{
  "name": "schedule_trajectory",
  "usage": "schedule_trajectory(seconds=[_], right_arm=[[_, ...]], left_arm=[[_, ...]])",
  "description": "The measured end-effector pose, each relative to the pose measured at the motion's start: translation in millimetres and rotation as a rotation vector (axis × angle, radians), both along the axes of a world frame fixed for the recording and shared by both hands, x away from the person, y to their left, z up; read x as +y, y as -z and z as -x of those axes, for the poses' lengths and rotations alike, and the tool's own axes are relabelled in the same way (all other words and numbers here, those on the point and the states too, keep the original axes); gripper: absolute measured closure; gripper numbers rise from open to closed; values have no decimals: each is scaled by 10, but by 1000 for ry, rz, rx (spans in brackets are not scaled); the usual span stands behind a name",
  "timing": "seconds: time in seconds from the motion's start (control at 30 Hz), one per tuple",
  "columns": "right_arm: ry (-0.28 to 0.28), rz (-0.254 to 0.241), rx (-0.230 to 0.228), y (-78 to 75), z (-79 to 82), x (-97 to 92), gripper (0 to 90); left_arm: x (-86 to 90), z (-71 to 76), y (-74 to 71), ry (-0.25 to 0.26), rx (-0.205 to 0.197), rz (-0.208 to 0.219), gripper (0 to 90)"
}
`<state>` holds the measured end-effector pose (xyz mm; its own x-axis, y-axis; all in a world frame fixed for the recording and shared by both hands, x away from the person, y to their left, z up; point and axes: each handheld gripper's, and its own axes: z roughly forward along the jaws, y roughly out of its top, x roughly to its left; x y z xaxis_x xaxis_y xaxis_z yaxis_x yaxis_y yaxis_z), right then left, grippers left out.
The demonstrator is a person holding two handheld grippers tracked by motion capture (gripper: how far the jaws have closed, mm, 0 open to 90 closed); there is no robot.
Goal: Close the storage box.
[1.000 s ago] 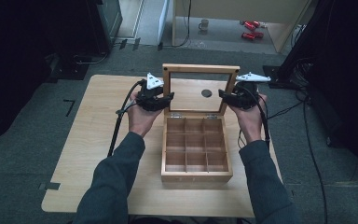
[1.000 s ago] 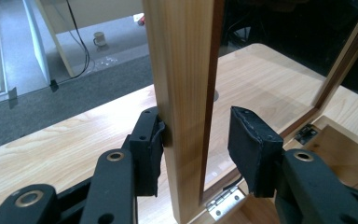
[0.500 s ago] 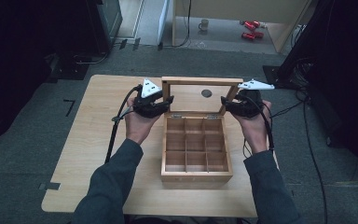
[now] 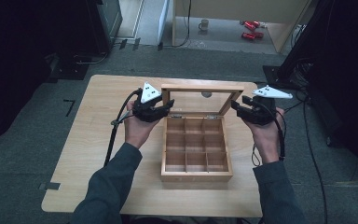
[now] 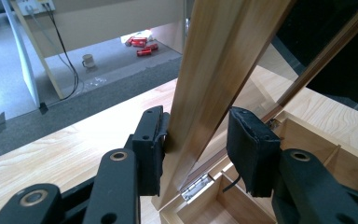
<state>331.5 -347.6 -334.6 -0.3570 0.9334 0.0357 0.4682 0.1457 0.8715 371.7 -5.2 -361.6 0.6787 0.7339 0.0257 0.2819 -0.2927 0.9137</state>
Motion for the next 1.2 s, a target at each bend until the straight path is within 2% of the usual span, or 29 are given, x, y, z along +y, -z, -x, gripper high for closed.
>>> schedule_trajectory(seconds=[0.1, 0.3, 0.67, 0.7, 0.87, 1.0, 1.2], right_arm=[[-13, 22, -10, -43, 64, 1, 562], [-14, 35, -23, -43, 149, -11, 582], [-15, 43, -29, 12, 238, 3, 579], [-11, 40, -31, 13, 251, 4, 579], [-9, 38, -32, 17, 272, 2, 579], [-10, 29, -31, 33, 304, -2, 579], [-13, 28, -29, 50, 342, -1, 579]], left_arm=[[6, 27, 7, 4, -4, -3, 575], [14, 70, 36, 8, -9, -9, 575], [84, 201, 52, 13, -1, -8, 571], [107, 243, 55, 17, -8, -25, 571], [162, 334, 44, 28, -22, -24, 577], [215, 426, -1, 27, -47, -14, 628], [241, 470, -40, 21, -67, -16, 691]])
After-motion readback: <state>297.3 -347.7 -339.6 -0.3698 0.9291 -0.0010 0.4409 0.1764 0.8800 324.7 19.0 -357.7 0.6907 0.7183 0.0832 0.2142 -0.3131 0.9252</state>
